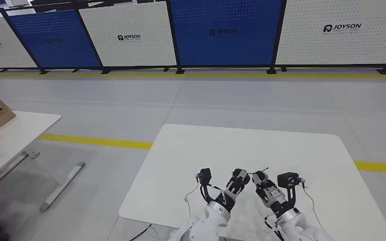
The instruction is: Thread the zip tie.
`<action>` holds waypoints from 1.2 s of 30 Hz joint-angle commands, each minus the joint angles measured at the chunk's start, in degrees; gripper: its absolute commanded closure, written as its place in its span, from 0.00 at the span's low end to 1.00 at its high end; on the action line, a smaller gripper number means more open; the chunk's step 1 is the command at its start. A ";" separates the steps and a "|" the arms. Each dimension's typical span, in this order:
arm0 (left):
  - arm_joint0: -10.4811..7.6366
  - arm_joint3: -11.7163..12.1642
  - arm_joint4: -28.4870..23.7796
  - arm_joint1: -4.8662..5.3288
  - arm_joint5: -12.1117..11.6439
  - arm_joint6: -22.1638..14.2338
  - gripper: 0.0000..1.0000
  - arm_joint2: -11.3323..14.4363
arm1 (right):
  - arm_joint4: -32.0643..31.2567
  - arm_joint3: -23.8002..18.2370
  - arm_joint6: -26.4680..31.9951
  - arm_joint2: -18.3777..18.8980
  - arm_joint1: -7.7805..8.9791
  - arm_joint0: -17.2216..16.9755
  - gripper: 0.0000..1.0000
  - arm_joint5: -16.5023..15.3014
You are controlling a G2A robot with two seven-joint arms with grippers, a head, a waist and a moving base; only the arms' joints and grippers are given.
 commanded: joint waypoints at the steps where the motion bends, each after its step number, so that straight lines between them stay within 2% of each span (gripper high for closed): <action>1: 0.02 0.06 0.00 -0.01 -0.10 0.01 1.00 0.04 | 0.05 -0.01 0.01 0.03 0.00 -0.04 1.00 -0.04; 6: 0.12 0.01 0.00 0.00 -0.68 -0.29 1.00 0.23 | -0.15 -0.01 0.13 0.08 0.02 -0.16 1.00 -0.12; 15: 1.17 -1.24 -0.16 0.23 -4.45 -1.17 1.00 0.12 | -1.54 0.09 1.19 -0.51 0.01 0.01 1.00 0.43; 21: 1.54 -1.67 0.18 0.34 -4.76 -1.04 1.00 -0.01 | -1.55 -0.05 0.98 -0.50 0.02 -0.22 1.00 0.29; 23: 1.37 -1.42 0.26 0.29 -4.31 -0.36 1.00 -0.08 | -0.76 -0.21 0.69 -0.04 0.08 -0.56 0.77 -0.29; 25: 1.15 -1.15 0.00 0.24 -3.99 -0.16 1.00 -0.05 | -0.37 -0.35 0.70 0.35 0.15 -0.85 0.66 -0.70; 27: 0.87 -0.78 -0.17 0.18 -3.61 -0.02 1.00 -0.04 | -0.23 -0.48 0.91 0.62 0.22 -1.05 0.63 -1.05; 34: 0.37 -0.44 -0.08 0.07 -3.05 -0.02 1.00 0.40 | 0.03 -0.79 0.65 0.84 0.27 -1.25 0.63 -1.37; 36: 0.36 -0.44 0.01 0.06 -2.97 -0.01 1.00 0.46 | 0.10 -0.86 0.57 0.82 0.25 -1.20 0.67 -1.34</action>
